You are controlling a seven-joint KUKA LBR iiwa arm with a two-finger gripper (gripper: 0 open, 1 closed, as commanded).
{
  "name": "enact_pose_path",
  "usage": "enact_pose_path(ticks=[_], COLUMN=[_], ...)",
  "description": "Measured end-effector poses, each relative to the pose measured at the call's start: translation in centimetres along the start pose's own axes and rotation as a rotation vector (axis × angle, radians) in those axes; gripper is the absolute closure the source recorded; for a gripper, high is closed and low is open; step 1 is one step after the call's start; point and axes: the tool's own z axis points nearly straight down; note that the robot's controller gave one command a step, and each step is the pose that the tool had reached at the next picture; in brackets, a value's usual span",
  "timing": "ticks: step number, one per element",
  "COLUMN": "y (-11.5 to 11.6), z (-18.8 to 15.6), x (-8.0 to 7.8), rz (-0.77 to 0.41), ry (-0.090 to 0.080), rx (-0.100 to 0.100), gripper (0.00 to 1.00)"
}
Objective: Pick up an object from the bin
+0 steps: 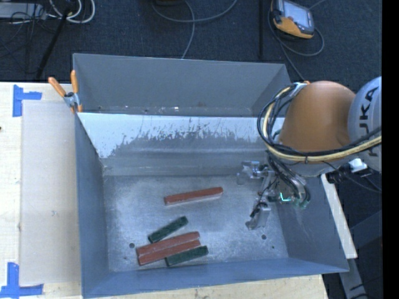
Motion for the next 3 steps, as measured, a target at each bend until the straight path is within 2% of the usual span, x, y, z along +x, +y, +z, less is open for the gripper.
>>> enact_pose_path(ticks=[1,2,3], y=[2.3,7.7,7.5], z=[12.8,12.4,12.6], x=[-3.9,-9.9,-6.8], rz=[0.004,-0.071,-0.512], ry=[-0.01,-0.016,-0.006], rx=[-0.001,-0.001,0.002], gripper=[0.0,0.0,0.0])
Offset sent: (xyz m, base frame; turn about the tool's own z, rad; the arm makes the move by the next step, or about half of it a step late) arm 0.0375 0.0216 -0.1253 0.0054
